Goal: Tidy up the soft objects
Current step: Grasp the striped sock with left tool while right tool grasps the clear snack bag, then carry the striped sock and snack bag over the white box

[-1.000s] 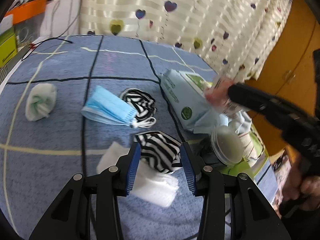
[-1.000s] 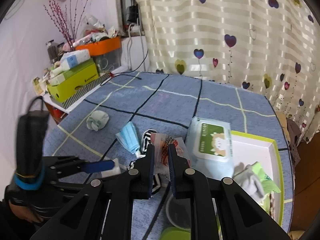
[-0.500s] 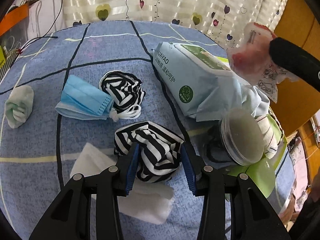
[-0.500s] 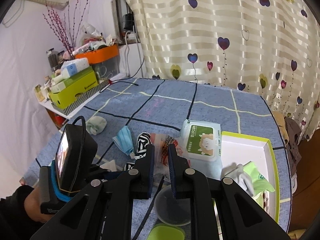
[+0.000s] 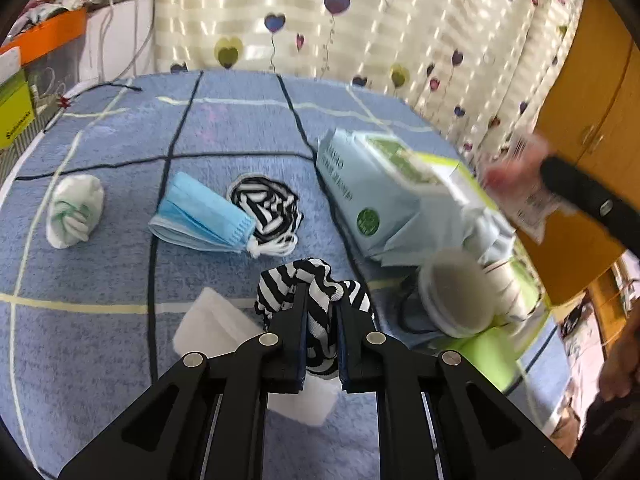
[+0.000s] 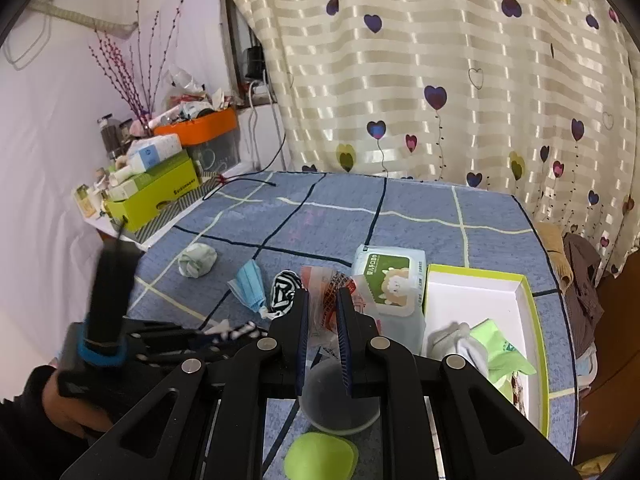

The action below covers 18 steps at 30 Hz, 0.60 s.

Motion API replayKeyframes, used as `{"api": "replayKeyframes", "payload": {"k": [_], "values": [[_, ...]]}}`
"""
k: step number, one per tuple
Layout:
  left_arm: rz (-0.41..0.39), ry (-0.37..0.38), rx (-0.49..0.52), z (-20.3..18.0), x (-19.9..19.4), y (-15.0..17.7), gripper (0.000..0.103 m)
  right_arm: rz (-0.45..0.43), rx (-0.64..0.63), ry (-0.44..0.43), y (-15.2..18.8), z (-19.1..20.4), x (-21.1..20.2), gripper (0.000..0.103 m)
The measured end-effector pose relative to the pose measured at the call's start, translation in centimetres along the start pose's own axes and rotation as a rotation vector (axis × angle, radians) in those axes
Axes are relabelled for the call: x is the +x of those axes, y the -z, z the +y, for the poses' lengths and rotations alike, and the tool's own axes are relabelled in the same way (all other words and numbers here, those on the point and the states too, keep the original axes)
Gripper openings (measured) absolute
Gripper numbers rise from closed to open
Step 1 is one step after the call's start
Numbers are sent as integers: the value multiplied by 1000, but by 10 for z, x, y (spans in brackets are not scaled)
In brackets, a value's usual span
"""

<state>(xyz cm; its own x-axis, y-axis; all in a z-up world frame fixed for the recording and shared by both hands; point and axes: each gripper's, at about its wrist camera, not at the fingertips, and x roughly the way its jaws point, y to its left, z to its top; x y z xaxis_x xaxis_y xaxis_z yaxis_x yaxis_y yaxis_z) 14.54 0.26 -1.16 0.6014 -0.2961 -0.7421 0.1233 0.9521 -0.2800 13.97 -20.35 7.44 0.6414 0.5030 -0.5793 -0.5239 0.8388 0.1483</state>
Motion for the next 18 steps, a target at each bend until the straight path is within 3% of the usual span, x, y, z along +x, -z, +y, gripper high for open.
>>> {"api": "replayKeyframes", "payload": {"k": [9,18], "values": [[-104,43,-18,-13,-45,-4,12,-27,24,4,10,-8,-24,13],[-143,81,34,-44,-65,-7,12,-53,45,26,18,-18,-47,13]]}}
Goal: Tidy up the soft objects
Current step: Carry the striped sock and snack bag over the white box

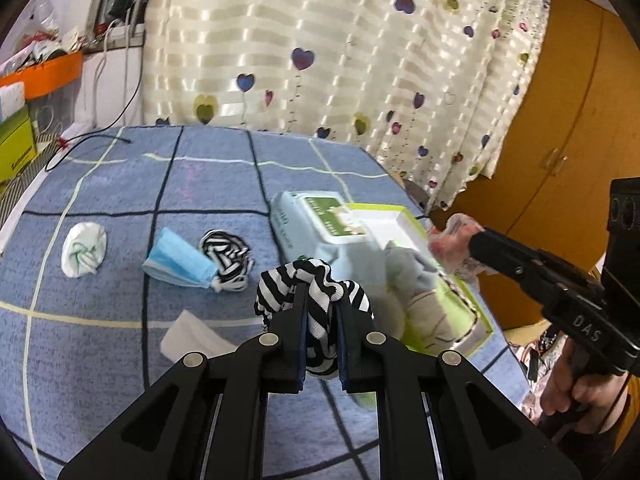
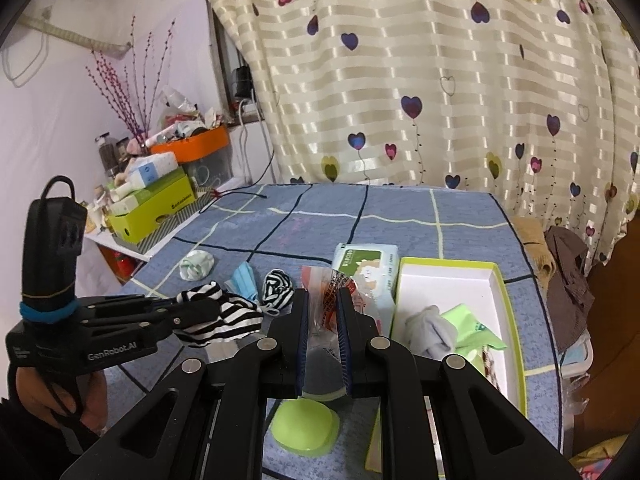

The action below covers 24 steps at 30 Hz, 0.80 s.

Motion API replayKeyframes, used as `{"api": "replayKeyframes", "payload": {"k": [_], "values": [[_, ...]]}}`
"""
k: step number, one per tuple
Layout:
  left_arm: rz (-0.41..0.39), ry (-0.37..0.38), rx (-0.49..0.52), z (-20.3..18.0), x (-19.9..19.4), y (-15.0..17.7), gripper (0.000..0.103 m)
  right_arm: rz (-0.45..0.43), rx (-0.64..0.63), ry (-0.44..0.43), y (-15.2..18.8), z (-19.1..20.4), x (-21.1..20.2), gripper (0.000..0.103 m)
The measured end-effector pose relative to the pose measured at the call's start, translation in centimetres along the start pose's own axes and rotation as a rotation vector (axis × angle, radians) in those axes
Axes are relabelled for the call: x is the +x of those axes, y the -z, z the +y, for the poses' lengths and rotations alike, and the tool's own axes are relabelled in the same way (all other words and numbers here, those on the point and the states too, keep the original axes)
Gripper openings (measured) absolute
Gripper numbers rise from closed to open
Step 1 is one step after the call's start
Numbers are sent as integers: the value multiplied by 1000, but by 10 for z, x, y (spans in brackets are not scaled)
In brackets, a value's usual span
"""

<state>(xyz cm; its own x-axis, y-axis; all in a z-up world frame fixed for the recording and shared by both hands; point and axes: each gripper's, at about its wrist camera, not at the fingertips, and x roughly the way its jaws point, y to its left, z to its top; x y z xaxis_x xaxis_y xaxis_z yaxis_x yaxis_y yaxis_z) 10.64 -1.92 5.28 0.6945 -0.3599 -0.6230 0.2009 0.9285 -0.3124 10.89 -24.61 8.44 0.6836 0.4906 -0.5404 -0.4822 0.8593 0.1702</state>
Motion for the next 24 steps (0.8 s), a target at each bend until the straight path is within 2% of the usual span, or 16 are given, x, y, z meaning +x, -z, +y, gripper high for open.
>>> {"api": "replayKeyframes", "payload": {"k": [13,24], "values": [[-14,56,69,-40,-3,-8,12,-23,32,30,10,-20,-23,13],[-22,127,111,-68,-2,-14,12,-39,87,99,21,-53,-44,13]]}}
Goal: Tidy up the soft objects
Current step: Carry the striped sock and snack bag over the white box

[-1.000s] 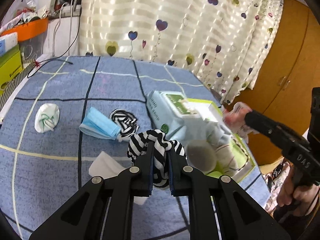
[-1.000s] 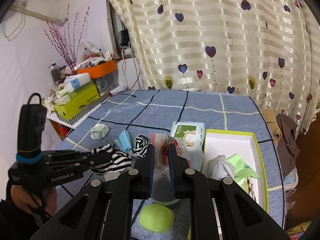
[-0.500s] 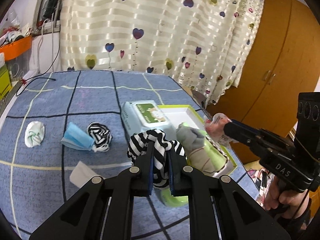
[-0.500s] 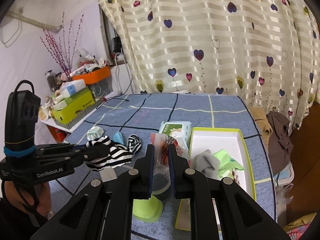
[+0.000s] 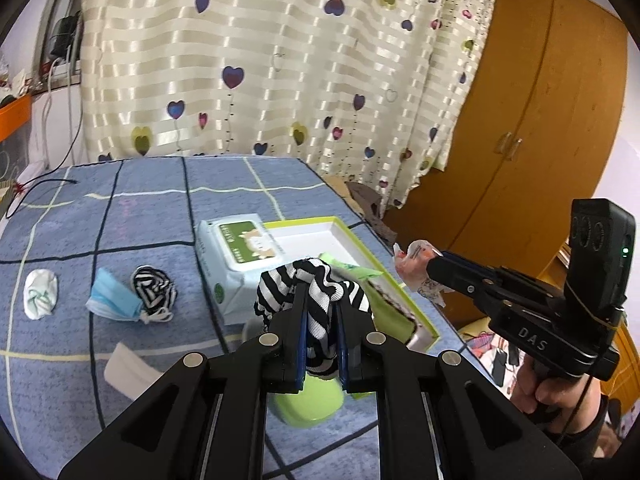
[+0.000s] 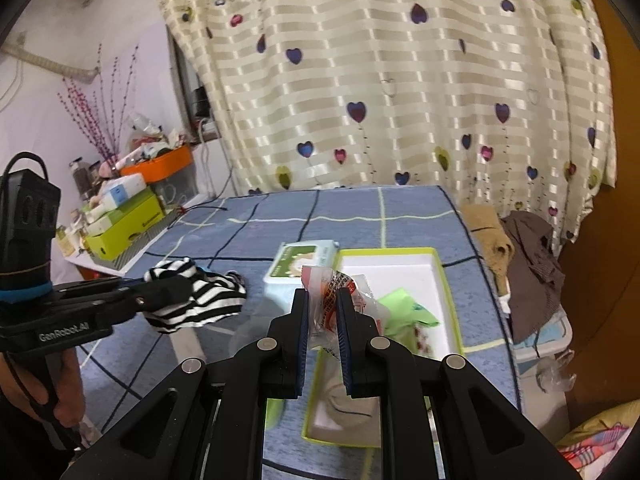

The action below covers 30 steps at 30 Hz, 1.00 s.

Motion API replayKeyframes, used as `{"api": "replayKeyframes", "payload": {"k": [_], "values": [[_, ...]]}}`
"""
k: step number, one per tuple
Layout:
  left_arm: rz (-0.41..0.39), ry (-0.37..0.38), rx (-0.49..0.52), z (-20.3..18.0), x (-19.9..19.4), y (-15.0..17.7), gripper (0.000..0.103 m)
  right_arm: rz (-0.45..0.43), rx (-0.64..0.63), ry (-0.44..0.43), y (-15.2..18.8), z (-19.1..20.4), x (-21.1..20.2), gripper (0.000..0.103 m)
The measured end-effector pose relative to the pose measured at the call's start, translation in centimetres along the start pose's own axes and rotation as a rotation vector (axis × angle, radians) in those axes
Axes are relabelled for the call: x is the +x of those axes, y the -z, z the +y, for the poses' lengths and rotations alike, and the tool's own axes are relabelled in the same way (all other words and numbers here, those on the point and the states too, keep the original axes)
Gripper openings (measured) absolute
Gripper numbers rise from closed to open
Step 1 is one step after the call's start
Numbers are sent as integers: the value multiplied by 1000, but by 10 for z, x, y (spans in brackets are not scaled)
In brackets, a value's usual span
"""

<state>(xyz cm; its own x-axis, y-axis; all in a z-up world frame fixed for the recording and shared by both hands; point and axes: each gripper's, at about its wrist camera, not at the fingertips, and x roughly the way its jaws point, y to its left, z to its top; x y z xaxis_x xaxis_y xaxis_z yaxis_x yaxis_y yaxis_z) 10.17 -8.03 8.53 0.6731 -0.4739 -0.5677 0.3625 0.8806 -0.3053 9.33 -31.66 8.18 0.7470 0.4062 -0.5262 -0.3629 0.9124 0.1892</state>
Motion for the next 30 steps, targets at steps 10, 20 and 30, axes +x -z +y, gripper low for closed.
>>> {"api": "replayKeyframes", "payload": {"k": [10,20,30], "values": [[26,48,37,-24,12,3,12,9,52,53,14,-31,-9,13],[55,73,55,-37,28,4,12,43,86,72,26,-52,-3,13],[99,98,74,-49,50,8,12,75,96,68,35,-63,6,13]]}}
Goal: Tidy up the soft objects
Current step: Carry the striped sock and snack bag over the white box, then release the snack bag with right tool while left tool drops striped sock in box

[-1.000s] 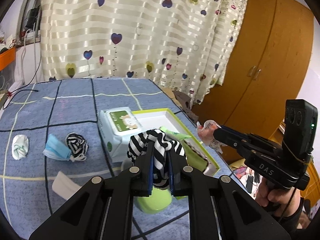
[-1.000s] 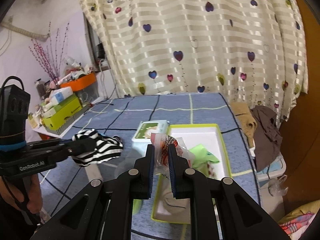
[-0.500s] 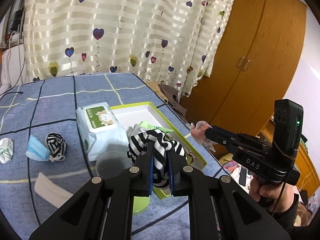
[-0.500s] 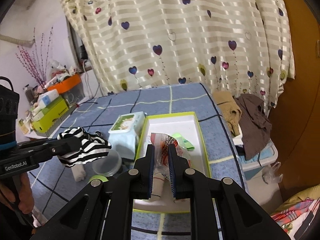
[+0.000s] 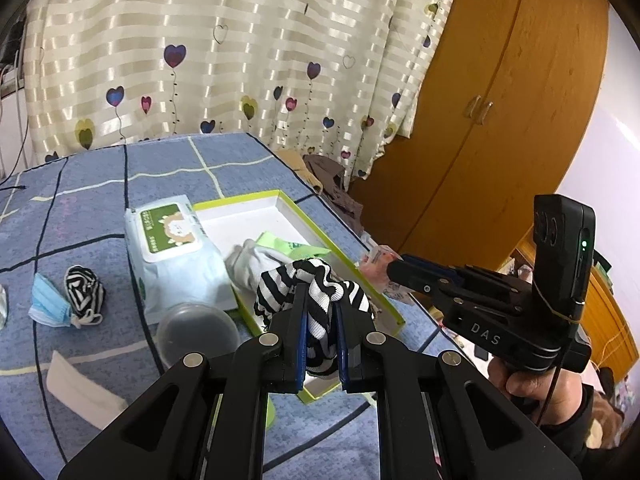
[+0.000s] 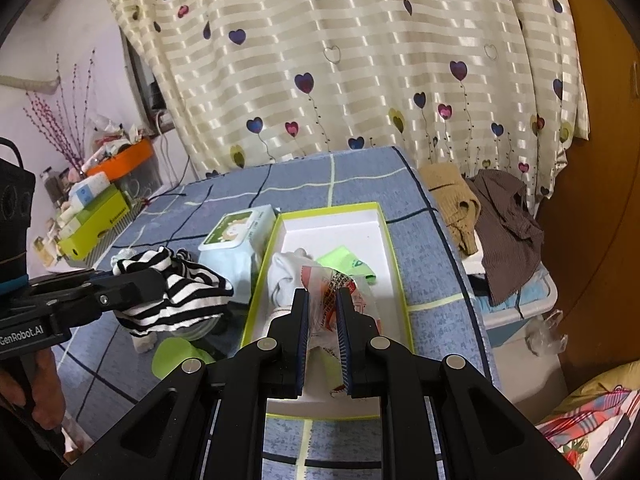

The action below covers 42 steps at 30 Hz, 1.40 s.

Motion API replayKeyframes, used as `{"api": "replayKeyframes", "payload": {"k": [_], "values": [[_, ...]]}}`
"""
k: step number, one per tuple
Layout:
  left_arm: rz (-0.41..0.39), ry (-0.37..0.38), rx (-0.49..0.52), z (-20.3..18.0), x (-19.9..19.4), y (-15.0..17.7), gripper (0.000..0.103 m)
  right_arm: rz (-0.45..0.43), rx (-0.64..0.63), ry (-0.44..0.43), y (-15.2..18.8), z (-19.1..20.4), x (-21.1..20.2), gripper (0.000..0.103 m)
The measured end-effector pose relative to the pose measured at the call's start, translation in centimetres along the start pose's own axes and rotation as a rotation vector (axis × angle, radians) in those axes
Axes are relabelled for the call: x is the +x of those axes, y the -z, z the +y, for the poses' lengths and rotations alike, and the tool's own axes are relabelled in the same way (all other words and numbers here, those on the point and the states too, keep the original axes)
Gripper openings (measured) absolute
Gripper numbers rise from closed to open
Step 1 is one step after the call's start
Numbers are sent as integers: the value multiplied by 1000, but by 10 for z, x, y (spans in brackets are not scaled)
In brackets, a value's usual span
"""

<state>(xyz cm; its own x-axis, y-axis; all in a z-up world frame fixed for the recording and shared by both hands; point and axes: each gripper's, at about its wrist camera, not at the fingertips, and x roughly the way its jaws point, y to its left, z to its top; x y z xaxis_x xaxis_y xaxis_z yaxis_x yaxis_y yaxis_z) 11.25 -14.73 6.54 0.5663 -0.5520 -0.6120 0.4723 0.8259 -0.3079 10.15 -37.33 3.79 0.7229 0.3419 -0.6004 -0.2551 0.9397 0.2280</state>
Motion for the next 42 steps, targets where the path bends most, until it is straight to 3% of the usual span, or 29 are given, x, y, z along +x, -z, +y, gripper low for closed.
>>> {"api": "replayKeyframes", "payload": {"k": [20,31,42], "values": [[197,78,-14,-14,55,39,12,159,9,-18,42,-18,37,13],[245,20,-45,-5,84,37,12,177,20,-46,40,-28,52,13],[225,-61,-64,-1,101,21,12,181,1,-81,22,-33,78,13]]}}
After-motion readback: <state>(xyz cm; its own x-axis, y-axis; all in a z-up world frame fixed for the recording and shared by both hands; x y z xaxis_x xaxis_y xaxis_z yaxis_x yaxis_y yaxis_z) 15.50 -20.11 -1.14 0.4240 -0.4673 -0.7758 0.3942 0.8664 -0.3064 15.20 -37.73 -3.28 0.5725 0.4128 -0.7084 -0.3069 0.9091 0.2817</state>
